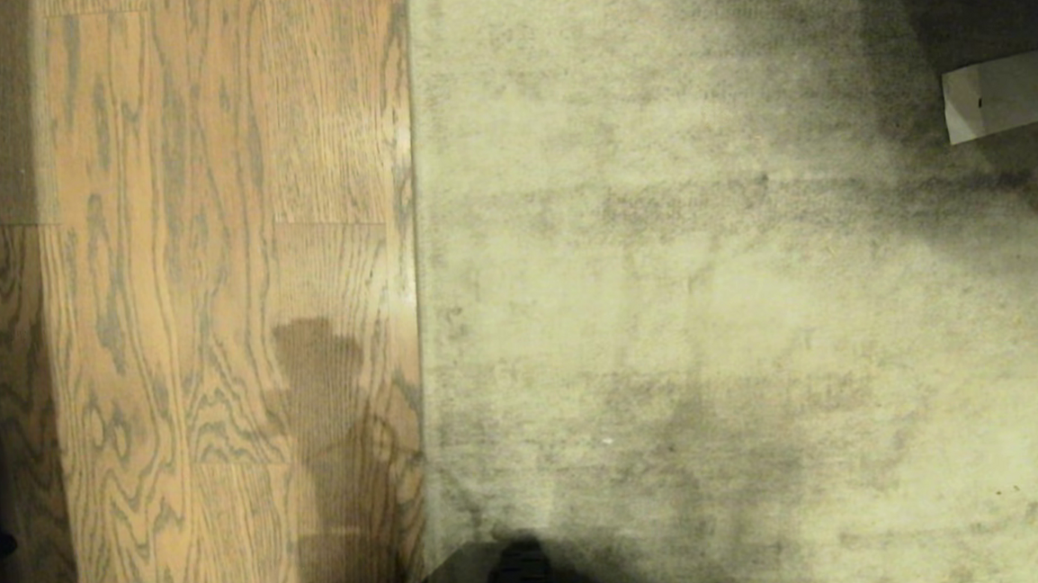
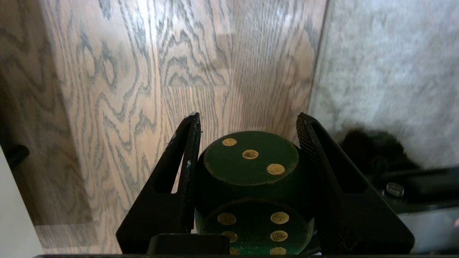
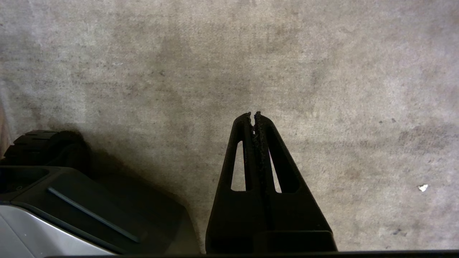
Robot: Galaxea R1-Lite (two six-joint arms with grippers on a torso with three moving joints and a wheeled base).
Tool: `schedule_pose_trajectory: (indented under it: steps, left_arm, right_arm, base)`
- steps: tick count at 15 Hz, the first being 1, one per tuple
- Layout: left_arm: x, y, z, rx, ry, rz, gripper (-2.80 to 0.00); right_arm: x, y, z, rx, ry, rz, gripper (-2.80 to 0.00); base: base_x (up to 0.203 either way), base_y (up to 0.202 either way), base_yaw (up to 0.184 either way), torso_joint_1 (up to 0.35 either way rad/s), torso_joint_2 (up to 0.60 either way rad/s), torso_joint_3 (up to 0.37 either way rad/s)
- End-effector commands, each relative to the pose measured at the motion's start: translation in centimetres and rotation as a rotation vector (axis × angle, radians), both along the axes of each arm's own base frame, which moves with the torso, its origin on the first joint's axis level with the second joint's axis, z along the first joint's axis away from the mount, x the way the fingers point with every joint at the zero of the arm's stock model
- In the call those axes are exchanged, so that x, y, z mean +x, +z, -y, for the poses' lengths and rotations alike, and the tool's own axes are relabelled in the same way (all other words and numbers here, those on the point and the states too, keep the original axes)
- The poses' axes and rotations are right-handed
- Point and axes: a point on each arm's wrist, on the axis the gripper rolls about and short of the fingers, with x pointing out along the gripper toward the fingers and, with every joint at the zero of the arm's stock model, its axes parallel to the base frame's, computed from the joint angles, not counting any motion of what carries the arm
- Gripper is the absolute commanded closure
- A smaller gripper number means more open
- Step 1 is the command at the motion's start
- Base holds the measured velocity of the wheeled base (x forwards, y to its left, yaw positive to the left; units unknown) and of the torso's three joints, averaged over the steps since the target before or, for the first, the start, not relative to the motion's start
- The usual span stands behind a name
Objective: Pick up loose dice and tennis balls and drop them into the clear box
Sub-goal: Put the toys in the box
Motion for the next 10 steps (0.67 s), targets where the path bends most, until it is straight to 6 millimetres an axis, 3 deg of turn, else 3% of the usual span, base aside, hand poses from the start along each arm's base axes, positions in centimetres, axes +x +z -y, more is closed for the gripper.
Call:
schedule_pose_trajectory:
  steps: [1, 7, 10]
  left_arm:
    - [-1.0, -1.4, -0.1, 0.020, -0.004, 0.034, 0.00]
    - [-1.1, -4.1, -0.1, 0.026, 0.008, 0.022, 0.00]
    - [-0.9, -4.5, -0.1, 0.030, 0.020, 0.044, 0.00]
  right_arm:
    - [0.0, 0.0, 0.0, 0.000, -0.001, 0.000, 0.00]
    - [0.0, 0.0, 0.0, 0.000, 0.001, 0.000, 0.00]
    - [0.0, 0.0, 0.0, 0.000, 0.000, 0.000, 0.00]
  base:
    - [0.000, 0.000, 0.000, 0.000, 0.00, 0.000]
    - [0.000, 0.000, 0.000, 0.000, 0.00, 0.000]
    - [0.000, 0.000, 0.000, 0.000, 0.00, 0.000]
